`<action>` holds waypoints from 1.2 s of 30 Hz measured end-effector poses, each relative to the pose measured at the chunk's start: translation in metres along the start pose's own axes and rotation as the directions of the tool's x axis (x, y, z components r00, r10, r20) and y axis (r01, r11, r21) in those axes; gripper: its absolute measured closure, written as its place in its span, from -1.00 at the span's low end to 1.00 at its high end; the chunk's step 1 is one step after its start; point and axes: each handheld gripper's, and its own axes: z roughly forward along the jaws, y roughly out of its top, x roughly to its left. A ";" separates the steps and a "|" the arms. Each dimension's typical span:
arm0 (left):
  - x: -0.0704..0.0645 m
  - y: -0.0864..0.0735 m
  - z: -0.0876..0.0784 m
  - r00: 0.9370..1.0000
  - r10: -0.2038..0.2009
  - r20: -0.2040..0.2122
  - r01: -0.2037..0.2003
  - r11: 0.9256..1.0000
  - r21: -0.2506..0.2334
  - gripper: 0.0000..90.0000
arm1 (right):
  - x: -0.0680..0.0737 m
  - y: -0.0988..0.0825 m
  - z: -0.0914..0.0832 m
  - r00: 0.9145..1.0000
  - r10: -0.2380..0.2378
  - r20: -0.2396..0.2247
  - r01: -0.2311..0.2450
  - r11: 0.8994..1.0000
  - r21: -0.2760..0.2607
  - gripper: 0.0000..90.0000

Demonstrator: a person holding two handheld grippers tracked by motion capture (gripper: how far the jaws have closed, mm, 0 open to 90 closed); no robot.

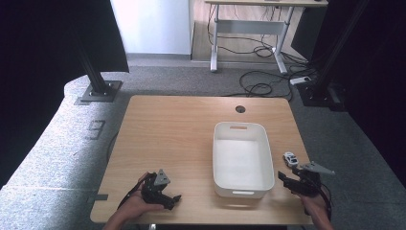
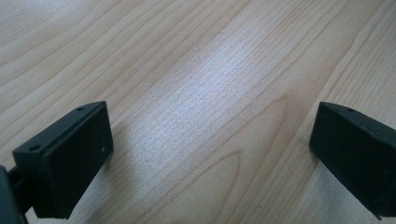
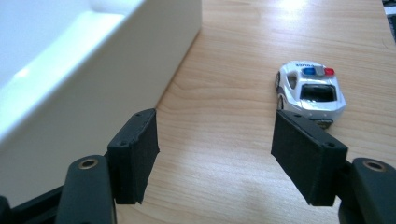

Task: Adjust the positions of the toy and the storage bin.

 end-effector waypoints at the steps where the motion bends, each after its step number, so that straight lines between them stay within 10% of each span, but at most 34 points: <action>1: 0.000 0.000 0.000 1.000 0.000 0.000 0.000 1.000 0.000 -1.00 | 0.001 0.001 -0.001 1.000 0.003 -0.004 -0.003 1.000 -0.004 -0.31; 36: 0.000 0.000 0.000 1.000 0.002 0.002 -0.002 1.000 -0.003 -1.00 | 0.017 0.011 -0.014 0.999 0.024 -0.049 -0.028 0.997 -0.075 -0.32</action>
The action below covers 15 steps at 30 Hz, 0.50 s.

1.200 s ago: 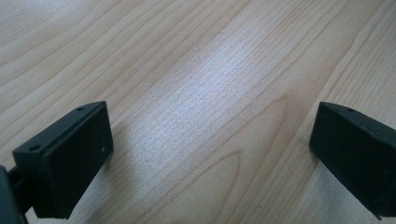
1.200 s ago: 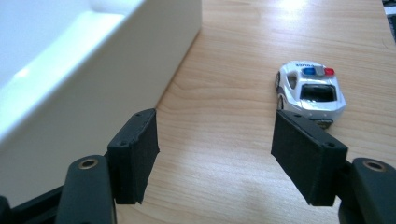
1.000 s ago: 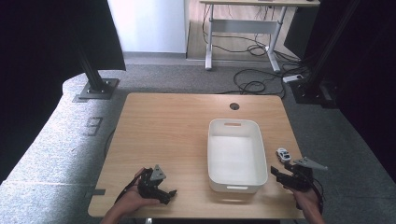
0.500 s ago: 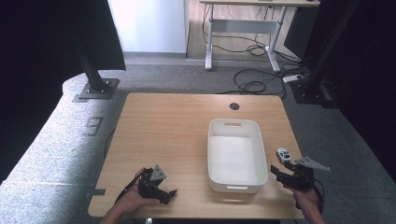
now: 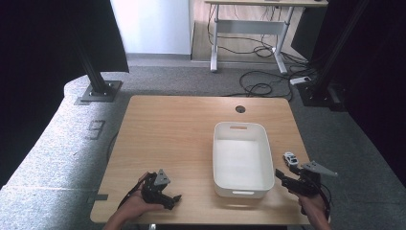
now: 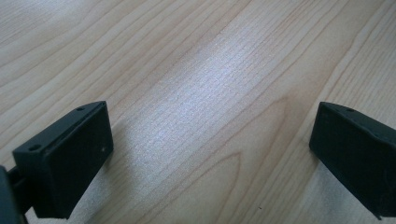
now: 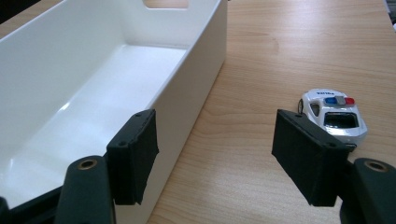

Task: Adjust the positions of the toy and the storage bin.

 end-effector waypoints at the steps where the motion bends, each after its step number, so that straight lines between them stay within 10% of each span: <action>1: 0.000 0.000 0.000 1.000 0.000 0.000 0.000 1.000 0.000 -1.00 | 0.000 0.000 0.000 1.000 -0.002 -0.001 0.002 1.000 0.000 -0.32; 15: 0.000 0.000 0.000 1.000 0.001 0.001 -0.001 1.000 0.000 -1.00 | 0.005 0.002 0.002 1.000 -0.009 0.003 0.009 1.000 -0.008 -0.31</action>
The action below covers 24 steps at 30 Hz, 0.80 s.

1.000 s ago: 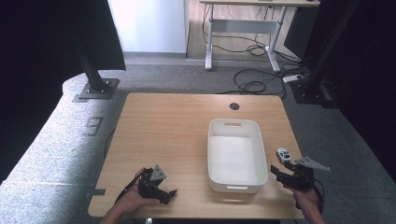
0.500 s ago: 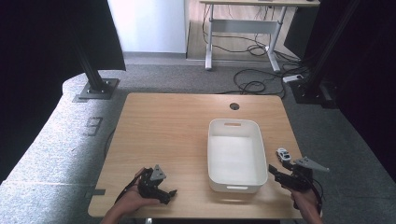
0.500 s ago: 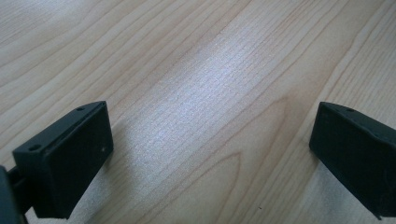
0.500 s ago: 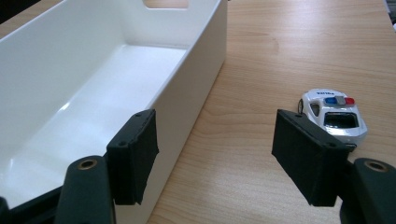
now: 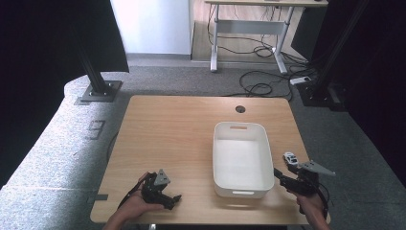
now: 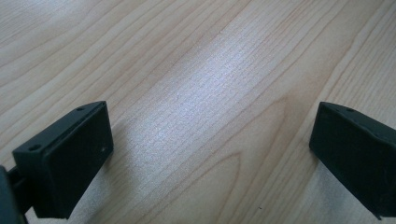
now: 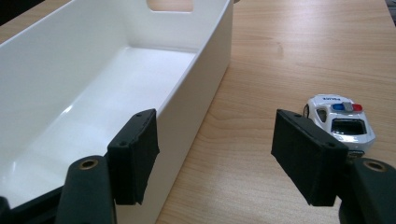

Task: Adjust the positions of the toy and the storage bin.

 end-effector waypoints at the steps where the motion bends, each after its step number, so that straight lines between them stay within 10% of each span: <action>1: 0.000 0.000 0.000 1.000 0.000 0.000 0.000 1.000 0.000 -1.00 | 0.000 0.000 0.000 1.000 0.000 -0.001 0.000 1.000 -0.002 -0.31; 24: 0.000 0.000 0.000 1.000 0.001 0.001 -0.001 1.000 0.000 -1.00 | 0.014 0.003 0.002 0.999 -0.029 -0.041 0.028 1.000 -0.007 -0.30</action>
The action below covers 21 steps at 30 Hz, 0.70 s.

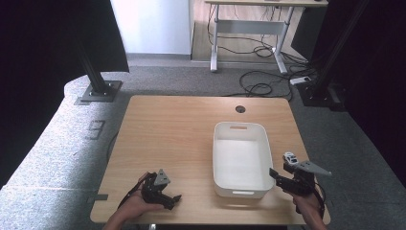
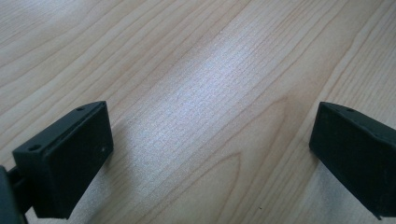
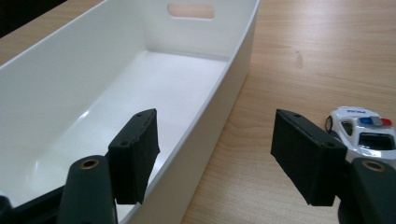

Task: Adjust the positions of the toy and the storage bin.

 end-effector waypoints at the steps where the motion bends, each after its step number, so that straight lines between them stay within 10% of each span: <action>1: 0.000 0.000 0.000 1.000 0.000 0.000 0.000 1.000 0.000 -1.00 | 0.001 0.000 0.001 1.000 -0.005 -0.004 0.005 1.000 0.007 -0.30; 21: 0.000 0.000 0.000 1.000 0.001 0.001 -0.001 1.000 0.000 -1.00 | 0.005 -0.001 0.013 1.000 0.009 0.002 -0.009 0.998 0.060 -0.08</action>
